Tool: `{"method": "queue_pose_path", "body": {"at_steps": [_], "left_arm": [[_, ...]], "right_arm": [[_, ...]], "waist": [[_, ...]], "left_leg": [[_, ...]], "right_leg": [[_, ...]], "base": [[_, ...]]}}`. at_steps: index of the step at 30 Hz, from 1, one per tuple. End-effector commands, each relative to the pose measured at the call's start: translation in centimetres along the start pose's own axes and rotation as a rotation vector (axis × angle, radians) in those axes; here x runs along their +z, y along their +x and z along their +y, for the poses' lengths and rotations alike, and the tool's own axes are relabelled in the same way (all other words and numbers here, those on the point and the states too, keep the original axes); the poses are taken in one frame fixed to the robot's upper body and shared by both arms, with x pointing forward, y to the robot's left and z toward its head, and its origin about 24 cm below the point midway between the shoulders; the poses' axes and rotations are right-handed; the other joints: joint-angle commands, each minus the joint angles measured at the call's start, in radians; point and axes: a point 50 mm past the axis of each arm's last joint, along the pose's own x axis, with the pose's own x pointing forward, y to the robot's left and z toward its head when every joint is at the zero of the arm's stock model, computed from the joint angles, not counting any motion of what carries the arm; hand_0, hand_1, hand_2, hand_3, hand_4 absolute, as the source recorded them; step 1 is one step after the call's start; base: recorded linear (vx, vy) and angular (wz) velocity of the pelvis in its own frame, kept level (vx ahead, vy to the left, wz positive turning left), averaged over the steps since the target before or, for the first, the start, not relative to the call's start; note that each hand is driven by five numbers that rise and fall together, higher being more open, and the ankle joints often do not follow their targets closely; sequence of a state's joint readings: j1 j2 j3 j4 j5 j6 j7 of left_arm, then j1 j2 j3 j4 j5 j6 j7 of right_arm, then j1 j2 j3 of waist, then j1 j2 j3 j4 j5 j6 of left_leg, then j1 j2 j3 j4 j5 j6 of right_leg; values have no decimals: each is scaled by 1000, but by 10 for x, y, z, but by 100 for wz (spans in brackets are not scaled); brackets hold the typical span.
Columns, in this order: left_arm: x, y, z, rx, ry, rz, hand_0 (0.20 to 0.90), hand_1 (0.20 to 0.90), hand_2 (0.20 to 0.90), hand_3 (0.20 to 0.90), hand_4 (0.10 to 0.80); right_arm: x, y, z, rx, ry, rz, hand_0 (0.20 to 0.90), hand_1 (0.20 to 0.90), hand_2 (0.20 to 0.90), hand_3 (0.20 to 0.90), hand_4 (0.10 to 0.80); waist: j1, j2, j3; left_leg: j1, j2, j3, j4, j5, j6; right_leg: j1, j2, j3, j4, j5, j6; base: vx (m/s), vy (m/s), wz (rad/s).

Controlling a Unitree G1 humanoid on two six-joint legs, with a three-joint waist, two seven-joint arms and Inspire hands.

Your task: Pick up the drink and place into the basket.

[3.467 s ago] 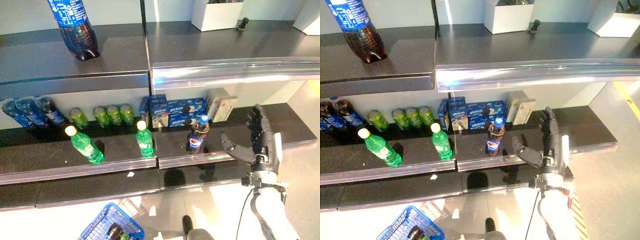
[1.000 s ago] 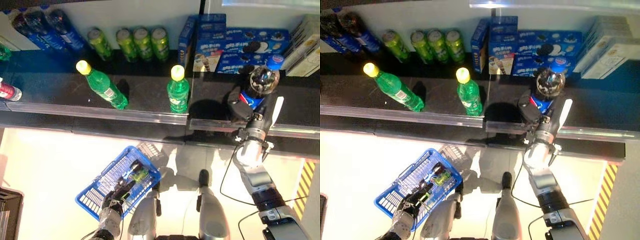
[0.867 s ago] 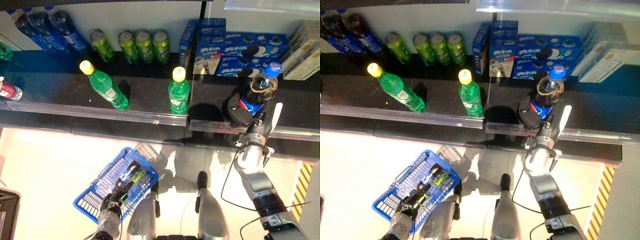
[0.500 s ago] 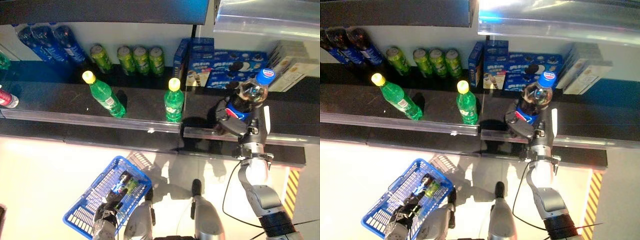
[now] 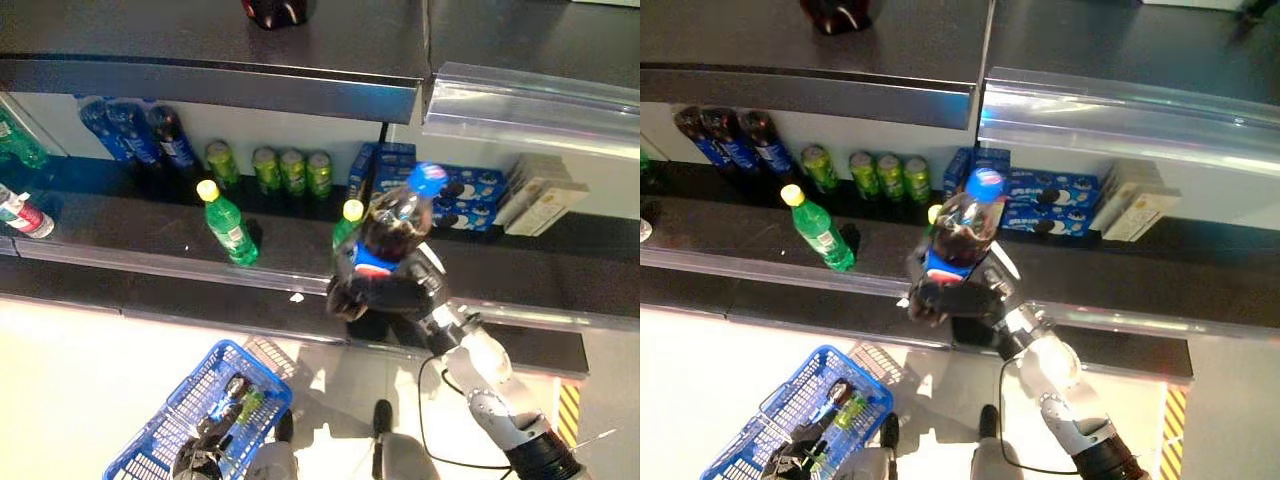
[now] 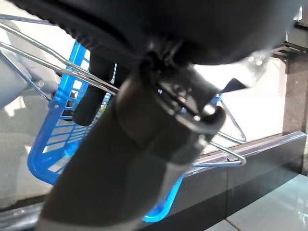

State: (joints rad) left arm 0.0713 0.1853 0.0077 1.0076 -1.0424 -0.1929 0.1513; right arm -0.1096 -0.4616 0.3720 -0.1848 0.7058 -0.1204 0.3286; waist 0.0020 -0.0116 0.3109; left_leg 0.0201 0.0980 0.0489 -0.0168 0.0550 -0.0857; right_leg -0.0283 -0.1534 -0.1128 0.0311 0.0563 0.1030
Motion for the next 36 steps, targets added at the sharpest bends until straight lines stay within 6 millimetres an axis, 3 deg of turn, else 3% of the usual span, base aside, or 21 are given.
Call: {"method": "queue_pose_path", "body": {"at_steps": [1,11,19,23,27,36], "left_arm": [[32,-4,-35,-252,-100,-201,300,300,300,200,100],[40,-17,-73,-470,-66,-263,300,300,300,200,100],[50,-46,-115,-735,-23,-270,300,300,300,200,100],[60,-82,-140,-1051,-108,-271,300,300,300,200,100],[74,-119,-158,-1309,-105,-266,300,300,300,200,100],[94,-186,-183,-1792,-89,-276,300,300,300,200,100]], "right_arm": [[68,26,40,295,-10,-369,300,300,300,200,100],[60,47,75,484,44,-366,300,300,300,200,100],[49,69,91,441,18,-342,300,300,300,200,100],[41,77,85,383,-149,-297,300,300,300,200,100],[42,83,76,313,-205,-278,300,300,300,200,100],[35,89,64,204,-311,-267,300,300,300,200,100]], "waist": [[11,6,-134],[79,26,-119],[168,46,-108],[221,61,-83],[266,73,-56],[318,90,-3]], "left_leg": [[-10,76,-8,95,-33,-22],[-23,62,-73,71,-9,-20],[-44,38,-147,55,14,-21],[-75,19,-190,66,20,-22],[-94,-3,-235,73,26,-19],[-129,-32,-287,96,27,-9]], "right_leg": [[29,1,29,72,-85,-24],[38,-14,-16,87,-92,-30],[57,-35,-85,89,-92,-35],[55,-50,-127,92,-86,-37],[60,-63,-165,95,-80,-34],[56,-79,-221,104,-70,-22]], "base": [[-14,28,16],[-15,38,11],[-9,47,29],[-59,30,34],[-31,10,44],[-14,-12,26]]}}
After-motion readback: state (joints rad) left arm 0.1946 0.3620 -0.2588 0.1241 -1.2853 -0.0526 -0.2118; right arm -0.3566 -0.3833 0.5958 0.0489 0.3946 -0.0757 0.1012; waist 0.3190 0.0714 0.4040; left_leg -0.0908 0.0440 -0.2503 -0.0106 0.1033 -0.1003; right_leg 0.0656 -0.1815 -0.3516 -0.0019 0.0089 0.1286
